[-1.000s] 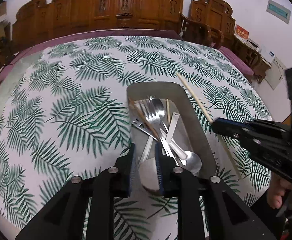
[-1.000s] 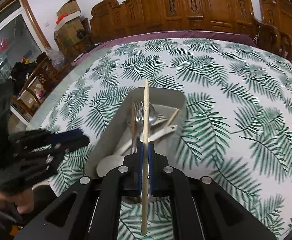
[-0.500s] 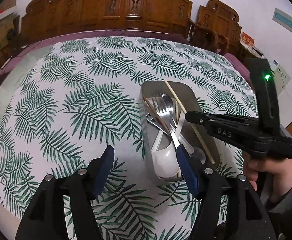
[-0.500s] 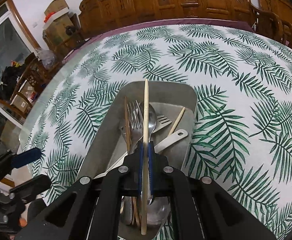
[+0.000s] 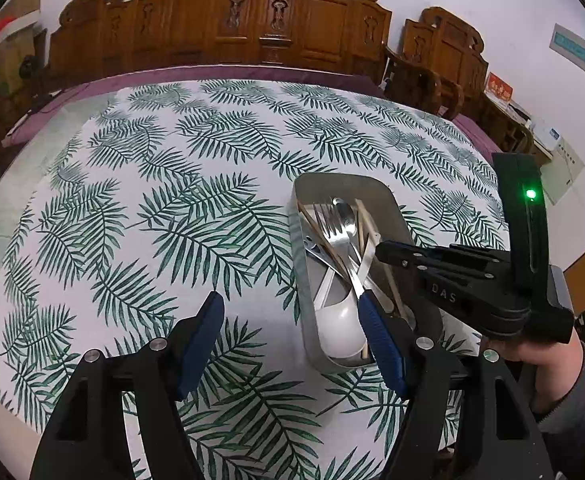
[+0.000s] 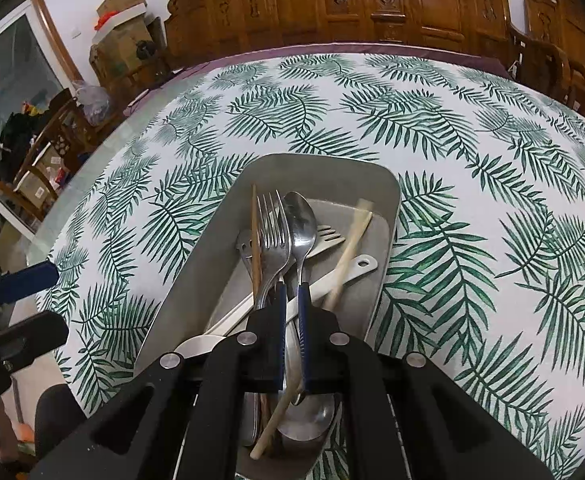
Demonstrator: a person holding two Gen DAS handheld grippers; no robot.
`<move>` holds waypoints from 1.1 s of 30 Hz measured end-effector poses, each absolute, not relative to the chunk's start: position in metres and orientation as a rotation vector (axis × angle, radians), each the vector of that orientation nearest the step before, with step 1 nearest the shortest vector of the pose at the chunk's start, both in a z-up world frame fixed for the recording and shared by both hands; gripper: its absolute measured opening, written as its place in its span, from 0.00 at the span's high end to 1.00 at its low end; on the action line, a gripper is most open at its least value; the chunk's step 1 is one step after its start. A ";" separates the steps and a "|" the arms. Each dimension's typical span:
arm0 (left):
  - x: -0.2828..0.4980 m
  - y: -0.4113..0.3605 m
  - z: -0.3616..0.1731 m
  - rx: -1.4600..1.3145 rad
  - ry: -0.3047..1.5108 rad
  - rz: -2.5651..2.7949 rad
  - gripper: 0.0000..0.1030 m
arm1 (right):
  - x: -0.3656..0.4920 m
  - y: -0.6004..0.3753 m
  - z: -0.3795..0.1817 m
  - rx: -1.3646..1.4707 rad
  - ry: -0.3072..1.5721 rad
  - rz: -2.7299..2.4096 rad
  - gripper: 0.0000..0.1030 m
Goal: Organize utensils
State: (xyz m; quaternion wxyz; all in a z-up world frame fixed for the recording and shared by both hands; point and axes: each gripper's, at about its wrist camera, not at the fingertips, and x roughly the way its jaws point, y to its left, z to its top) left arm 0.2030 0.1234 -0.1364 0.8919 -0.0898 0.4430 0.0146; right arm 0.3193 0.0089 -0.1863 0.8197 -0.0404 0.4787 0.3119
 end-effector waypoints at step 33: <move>0.126 0.037 -0.073 -0.104 0.781 0.034 0.08 | 0.183 -0.160 -0.075 -0.018 0.687 0.499 0.03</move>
